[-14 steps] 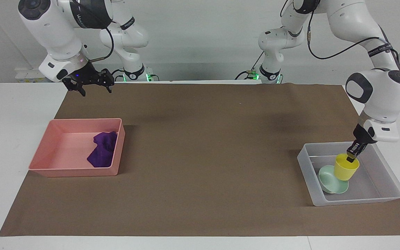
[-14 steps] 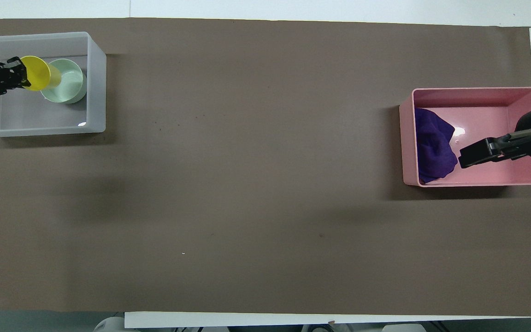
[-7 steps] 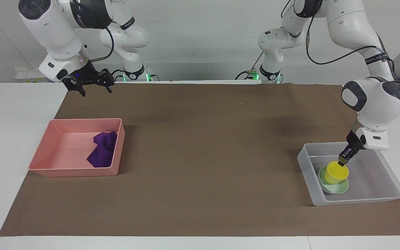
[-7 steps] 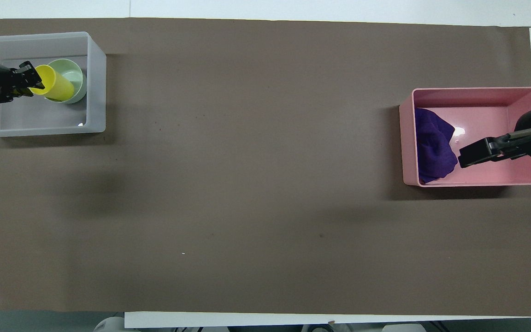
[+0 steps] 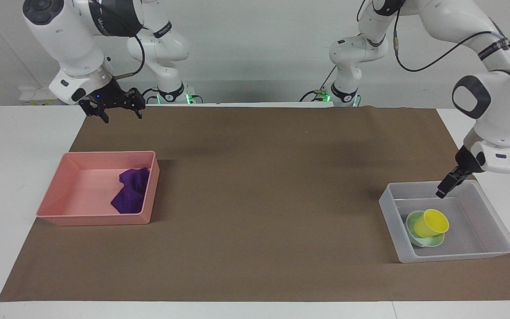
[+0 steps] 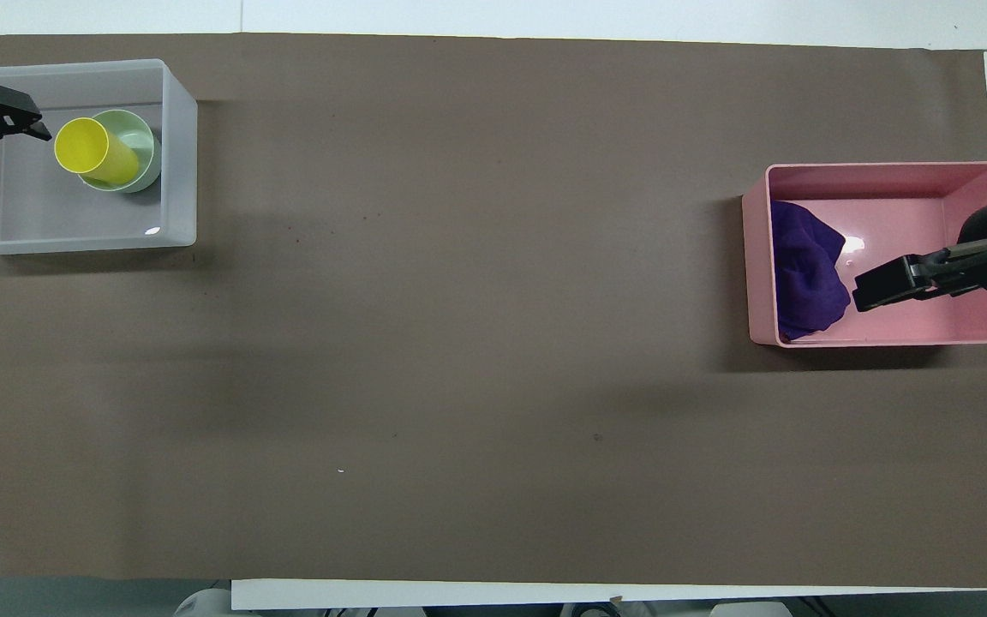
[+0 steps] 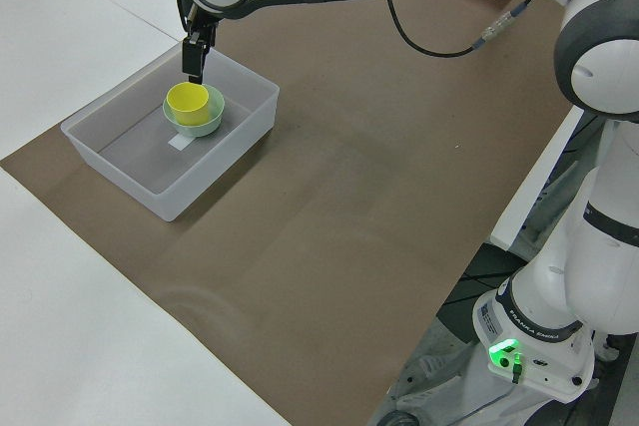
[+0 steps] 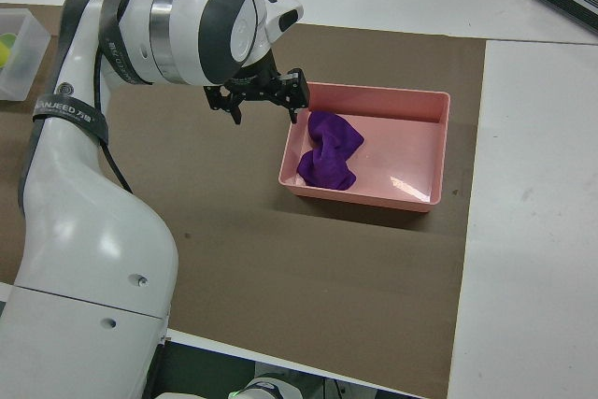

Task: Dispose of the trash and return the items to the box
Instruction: 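Open the left gripper and release the cup into the bowl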

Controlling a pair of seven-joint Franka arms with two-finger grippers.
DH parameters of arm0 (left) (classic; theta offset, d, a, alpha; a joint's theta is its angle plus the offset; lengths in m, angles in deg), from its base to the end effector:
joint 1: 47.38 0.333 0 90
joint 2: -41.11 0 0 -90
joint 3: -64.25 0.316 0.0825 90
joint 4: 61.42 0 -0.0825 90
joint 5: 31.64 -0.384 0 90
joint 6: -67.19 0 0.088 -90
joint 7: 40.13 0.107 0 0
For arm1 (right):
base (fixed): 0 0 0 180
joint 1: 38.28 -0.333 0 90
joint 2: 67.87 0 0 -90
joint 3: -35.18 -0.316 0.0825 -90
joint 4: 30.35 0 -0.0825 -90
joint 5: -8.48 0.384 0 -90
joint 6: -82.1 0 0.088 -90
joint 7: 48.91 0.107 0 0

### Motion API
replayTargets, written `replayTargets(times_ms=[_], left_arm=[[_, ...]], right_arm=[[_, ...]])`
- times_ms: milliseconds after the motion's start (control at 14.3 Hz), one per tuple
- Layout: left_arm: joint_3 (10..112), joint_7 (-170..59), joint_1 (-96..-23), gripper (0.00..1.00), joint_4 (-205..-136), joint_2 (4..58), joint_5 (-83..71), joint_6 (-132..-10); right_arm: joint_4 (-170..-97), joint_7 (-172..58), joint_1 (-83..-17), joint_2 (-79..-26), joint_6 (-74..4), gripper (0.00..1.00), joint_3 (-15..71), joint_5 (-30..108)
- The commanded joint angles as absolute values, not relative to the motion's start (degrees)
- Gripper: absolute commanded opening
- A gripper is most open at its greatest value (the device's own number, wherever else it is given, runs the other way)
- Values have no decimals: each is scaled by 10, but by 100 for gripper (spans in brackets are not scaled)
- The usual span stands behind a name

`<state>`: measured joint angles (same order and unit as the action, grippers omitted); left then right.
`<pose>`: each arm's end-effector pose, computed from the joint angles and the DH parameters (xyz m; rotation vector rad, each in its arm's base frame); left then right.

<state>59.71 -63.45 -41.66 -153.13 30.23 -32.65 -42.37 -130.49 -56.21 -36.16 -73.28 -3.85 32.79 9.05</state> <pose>0.6334 0.0181 0.5294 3.0445 0.6570 0.1877 0.5125 0.0044 0.5867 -3.1103 -0.2049 0.2384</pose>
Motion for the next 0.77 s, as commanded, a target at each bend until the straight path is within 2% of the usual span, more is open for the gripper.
replayTargets(times_ms=[0, 279, 698], left_arm=[[592, -575, -435, 100, -1526, 358, -336, -356], [592, -466, -444, 100, -1534, 414, -336, -244], [590, -424, -468, 100, -1543, 414, -335, -258]], right_arm=[[-1320, -571, -356, -745, -51, 100, 325, 86], [-1320, -571, -356, -745, -52, 100, 325, 86], [-1327, -570, -355, -744, -73, 99, 325, 86]])
